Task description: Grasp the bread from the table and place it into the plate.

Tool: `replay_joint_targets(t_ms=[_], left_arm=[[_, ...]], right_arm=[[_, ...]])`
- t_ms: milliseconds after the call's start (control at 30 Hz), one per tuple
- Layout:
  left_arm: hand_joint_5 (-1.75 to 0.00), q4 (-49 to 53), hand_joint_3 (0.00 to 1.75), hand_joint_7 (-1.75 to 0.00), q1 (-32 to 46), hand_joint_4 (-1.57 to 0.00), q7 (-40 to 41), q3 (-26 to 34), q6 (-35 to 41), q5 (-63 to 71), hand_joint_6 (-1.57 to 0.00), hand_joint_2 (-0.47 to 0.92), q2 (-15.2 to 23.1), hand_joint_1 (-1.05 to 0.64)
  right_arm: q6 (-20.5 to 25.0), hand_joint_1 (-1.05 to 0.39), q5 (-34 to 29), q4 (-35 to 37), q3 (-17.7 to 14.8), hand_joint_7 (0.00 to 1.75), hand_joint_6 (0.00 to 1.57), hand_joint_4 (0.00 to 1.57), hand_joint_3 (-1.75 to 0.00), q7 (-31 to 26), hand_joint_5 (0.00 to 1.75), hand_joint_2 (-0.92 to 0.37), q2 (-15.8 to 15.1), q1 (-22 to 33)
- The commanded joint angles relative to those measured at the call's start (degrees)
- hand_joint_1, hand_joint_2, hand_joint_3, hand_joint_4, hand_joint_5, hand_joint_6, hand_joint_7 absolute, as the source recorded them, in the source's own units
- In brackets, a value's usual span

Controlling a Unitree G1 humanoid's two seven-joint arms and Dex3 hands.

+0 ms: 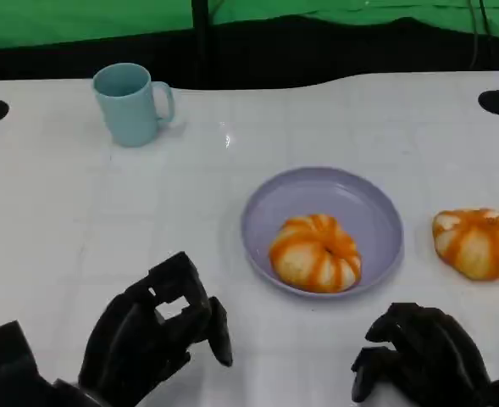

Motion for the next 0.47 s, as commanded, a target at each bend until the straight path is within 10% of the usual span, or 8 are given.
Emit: replay_joint_targets(t_ms=[33, 467], left_arm=[[-1.75, 0.1, 0.29, -1.75, 0.1, -0.84, -1.9, 2.5, 2.4, -1.1, -0.61, 0.92, -0.5, -0.71], [-1.75, 1.7, 0.24, -1.75, -1.2, -0.88, -4.0, 4.9, 5.1, 0.4, -0.65, 0.92, -2.1, -0.71]], right_arm=[[0.8, -1.04, 0.4, -1.4, -0.1, 0.41, 1.57, 1.56, 0.00, -0.3, 0.79, -0.73, -0.8, 0.7], [1.4, -1.01, 1.3, -0.9, -1.0, 0.38, 1.57, 1.55, 0.00, 0.0, 0.78, -0.72, -0.9, 0.4]])
